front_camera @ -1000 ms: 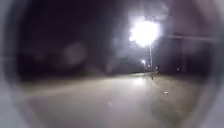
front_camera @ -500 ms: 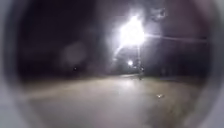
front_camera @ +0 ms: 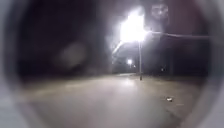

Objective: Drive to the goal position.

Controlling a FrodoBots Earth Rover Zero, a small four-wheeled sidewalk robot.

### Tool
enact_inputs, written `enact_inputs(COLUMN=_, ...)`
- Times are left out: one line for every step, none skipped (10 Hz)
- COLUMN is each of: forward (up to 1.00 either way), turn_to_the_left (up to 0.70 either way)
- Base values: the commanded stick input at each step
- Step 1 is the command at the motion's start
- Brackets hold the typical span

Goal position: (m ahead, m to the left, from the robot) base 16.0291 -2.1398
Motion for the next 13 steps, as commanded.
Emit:
enact_inputs(forward=1.00, turn_to_the_left=0.00)
enact_inputs(forward=1.00, turn_to_the_left=0.00)
enact_inputs(forward=1.00, turn_to_the_left=0.00)
enact_inputs(forward=1.00, turn_to_the_left=0.00)
enact_inputs(forward=1.00, turn_to_the_left=0.00)
enact_inputs(forward=1.00, turn_to_the_left=0.00)
enact_inputs(forward=1.00, turn_to_the_left=0.00)
enact_inputs(forward=1.00, turn_to_the_left=-0.07)
enact_inputs(forward=1.00, turn_to_the_left=-0.22)
enact_inputs(forward=1.00, turn_to_the_left=-0.36)
enact_inputs(forward=1.00, turn_to_the_left=-0.26)
enact_inputs(forward=1.00, turn_to_the_left=-0.08)
enact_inputs(forward=1.00, turn_to_the_left=0.00)
